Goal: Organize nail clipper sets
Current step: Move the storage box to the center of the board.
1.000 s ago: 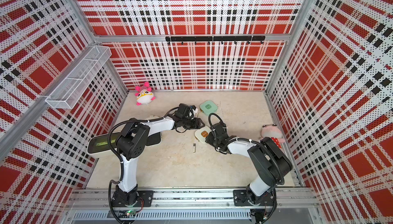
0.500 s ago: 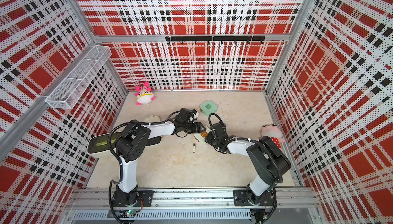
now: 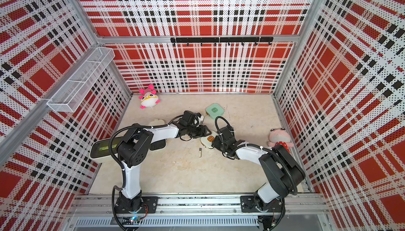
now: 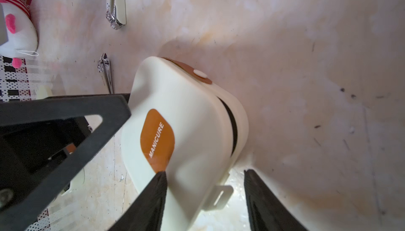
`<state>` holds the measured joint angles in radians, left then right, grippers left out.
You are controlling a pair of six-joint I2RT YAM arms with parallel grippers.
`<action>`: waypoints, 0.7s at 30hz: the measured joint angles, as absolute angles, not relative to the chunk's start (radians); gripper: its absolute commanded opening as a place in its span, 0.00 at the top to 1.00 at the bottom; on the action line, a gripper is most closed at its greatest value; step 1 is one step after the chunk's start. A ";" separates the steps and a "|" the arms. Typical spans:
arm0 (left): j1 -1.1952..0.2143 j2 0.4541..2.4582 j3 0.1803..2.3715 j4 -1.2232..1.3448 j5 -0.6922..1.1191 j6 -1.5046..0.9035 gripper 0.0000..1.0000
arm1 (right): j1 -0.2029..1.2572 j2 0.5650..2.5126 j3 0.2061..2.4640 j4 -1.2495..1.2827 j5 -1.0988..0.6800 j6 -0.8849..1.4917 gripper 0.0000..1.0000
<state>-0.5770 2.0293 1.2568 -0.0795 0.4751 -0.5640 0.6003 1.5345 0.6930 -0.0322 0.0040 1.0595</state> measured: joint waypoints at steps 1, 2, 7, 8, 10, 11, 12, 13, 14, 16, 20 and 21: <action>-0.576 2.028 1.257 -0.081 0.476 -0.564 0.32 | 0.600 1.531 0.693 -0.038 0.005 1.058 0.40; -0.574 2.027 1.257 -0.083 0.478 -0.564 0.33 | 0.600 1.528 0.693 -0.044 0.007 1.057 0.40; -0.574 2.026 1.257 -0.099 0.481 -0.553 0.34 | 0.600 1.497 0.685 -0.063 0.014 1.056 0.43; -0.575 2.026 1.258 -0.110 0.480 -0.546 0.34 | 0.600 1.488 0.684 -0.064 0.016 1.054 0.45; -0.580 2.026 1.265 -0.145 0.463 -0.526 0.34 | 0.600 1.474 0.682 -0.069 0.020 1.051 0.48; -0.584 2.026 1.270 -0.164 0.450 -0.514 0.34 | 0.600 1.467 0.682 -0.073 0.022 1.050 0.49; -0.588 2.026 1.275 -0.183 0.433 -0.504 0.34 | 0.600 1.462 0.682 -0.078 0.024 1.048 0.51; -0.592 2.026 1.280 -0.196 0.422 -0.496 0.35 | 0.600 1.459 0.682 -0.081 0.025 1.048 0.53; -0.598 2.026 1.284 -0.207 0.407 -0.487 0.35 | 0.600 1.458 0.682 -0.082 0.027 1.047 0.54; -0.605 2.024 1.287 -0.224 0.385 -0.472 0.35 | 0.600 1.458 0.681 -0.086 0.027 1.045 0.55; -0.621 2.024 1.320 -0.291 0.332 -0.437 0.35 | 0.600 1.458 0.677 -0.086 0.027 1.044 0.57; -0.626 2.025 1.335 -0.310 0.316 -0.427 0.35 | 0.600 1.458 0.675 -0.086 0.027 1.045 0.57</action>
<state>-0.6258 2.0247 1.3346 -0.3096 0.3157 -0.4274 0.6003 1.4578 0.6754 -0.0856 0.0265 1.0447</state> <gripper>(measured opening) 0.646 0.434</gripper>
